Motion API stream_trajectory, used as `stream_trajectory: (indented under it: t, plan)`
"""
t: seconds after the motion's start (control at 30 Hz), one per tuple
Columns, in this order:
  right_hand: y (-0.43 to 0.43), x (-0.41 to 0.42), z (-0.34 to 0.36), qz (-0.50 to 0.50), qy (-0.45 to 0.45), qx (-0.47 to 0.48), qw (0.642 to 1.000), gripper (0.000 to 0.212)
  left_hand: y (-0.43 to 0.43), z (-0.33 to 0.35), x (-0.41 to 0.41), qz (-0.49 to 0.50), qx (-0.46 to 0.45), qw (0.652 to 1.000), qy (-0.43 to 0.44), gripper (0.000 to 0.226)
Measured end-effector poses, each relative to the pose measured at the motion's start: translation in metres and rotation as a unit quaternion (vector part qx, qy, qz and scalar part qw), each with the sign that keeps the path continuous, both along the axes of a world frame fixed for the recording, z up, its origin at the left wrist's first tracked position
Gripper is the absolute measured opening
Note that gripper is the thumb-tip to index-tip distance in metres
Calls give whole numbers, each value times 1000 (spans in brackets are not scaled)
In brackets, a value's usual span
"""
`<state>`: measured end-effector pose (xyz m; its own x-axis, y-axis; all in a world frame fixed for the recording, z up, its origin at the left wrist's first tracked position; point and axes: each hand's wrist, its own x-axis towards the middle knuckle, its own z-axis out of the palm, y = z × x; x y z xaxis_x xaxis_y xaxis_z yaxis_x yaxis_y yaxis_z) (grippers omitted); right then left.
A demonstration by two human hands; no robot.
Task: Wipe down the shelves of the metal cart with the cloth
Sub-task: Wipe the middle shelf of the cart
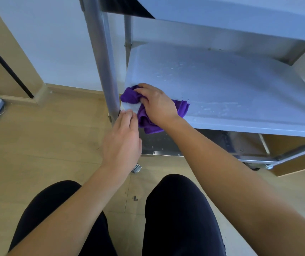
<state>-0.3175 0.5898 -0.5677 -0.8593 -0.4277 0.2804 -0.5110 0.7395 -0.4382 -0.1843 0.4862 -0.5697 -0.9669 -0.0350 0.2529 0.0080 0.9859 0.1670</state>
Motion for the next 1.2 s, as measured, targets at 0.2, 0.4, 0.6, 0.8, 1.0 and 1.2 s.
stream_trajectory:
  t: [0.2, 0.4, 0.6, 0.8, 1.0, 1.2]
  plan:
    - [41, -14, 5, -44, -21, 17, 999, 33, 5, 5, -5, 14, -44, 999, -3, 46]
    - [115, -24, 17, -203, -47, 27, 978, 35, 6, 0, -8, 2, -31, 999, 34, 37]
    - [46, -12, 3, -102, 10, 55, 993, 30, 11, 1, -11, 17, -40, 998, 39, 31]
    - [12, -18, 3, 69, 19, 17, 997, 30, 9, 8, -21, 39, -47, 996, 61, 14]
    - [19, -24, -1, 127, 24, 11, 992, 31, 6, 17, -44, -7, -88, 995, 55, 20]
    - [0, -40, 6, 129, 12, -10, 991, 34, -5, 31, -54, -20, -77, 997, -22, 20]
